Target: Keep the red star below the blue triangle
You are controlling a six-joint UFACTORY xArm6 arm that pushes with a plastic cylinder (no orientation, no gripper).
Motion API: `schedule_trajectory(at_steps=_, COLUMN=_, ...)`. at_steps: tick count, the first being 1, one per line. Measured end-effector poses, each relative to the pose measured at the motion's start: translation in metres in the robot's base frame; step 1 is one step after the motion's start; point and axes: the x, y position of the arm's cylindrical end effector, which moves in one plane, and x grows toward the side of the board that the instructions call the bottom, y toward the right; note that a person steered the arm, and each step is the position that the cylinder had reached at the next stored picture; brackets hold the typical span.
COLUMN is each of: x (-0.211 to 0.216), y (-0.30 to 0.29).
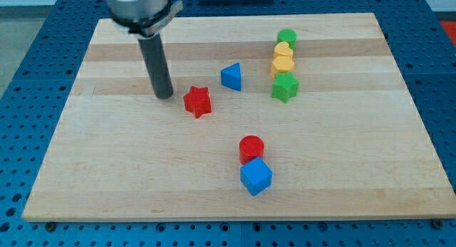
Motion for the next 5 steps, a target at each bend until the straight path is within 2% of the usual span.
schedule_trajectory(at_steps=1, x=0.038, y=0.007)
schedule_trajectory(at_steps=2, x=0.056, y=0.031)
schedule_trajectory(at_steps=3, x=0.051, y=0.05)
schedule_trajectory(at_steps=5, x=0.022, y=0.027)
